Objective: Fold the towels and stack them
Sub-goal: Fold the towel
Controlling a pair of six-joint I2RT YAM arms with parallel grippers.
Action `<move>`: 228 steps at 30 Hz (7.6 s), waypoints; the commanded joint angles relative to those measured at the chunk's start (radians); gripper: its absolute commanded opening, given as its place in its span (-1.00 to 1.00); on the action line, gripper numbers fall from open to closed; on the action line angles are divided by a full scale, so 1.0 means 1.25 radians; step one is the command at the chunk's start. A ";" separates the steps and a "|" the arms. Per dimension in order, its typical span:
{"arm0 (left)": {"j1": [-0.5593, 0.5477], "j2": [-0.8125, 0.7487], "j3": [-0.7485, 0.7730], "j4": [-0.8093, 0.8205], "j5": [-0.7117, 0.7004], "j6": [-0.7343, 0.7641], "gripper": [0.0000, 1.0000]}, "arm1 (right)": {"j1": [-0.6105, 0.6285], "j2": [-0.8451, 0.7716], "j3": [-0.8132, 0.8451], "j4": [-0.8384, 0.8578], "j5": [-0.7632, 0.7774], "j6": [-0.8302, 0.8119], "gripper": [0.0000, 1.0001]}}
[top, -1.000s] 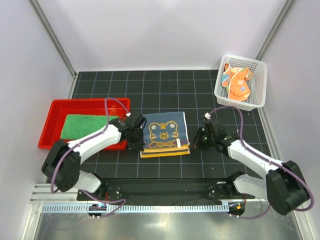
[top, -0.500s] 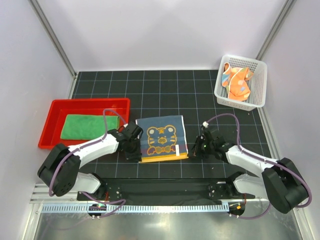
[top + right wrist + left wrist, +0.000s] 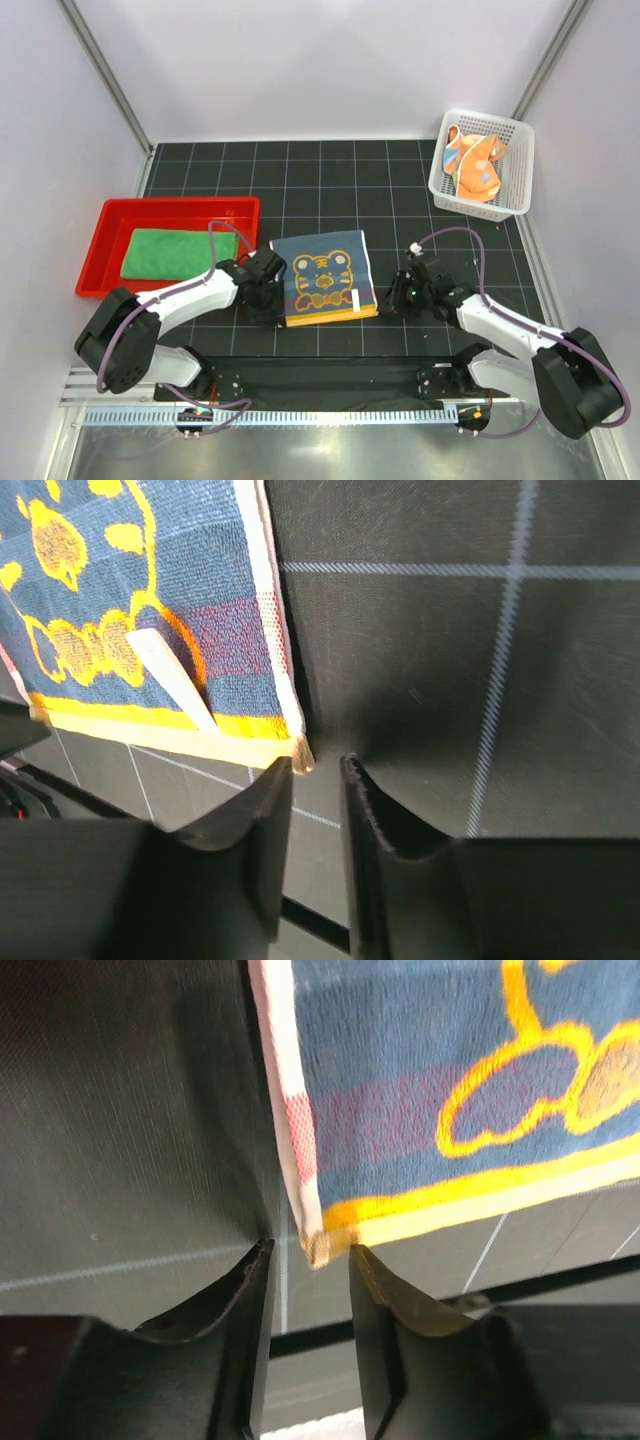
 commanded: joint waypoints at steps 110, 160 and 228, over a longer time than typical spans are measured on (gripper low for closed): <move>0.197 0.338 0.644 -0.090 0.058 0.768 -1.00 | -0.105 0.290 0.457 -0.030 0.211 -0.589 -0.98; 0.074 0.211 0.368 -0.076 -0.033 0.657 -0.87 | -0.044 0.174 0.266 -0.120 0.197 -0.294 -0.80; 0.017 0.253 0.341 -0.067 -0.127 0.118 -0.02 | -0.028 0.220 0.312 -0.168 0.215 0.027 -0.15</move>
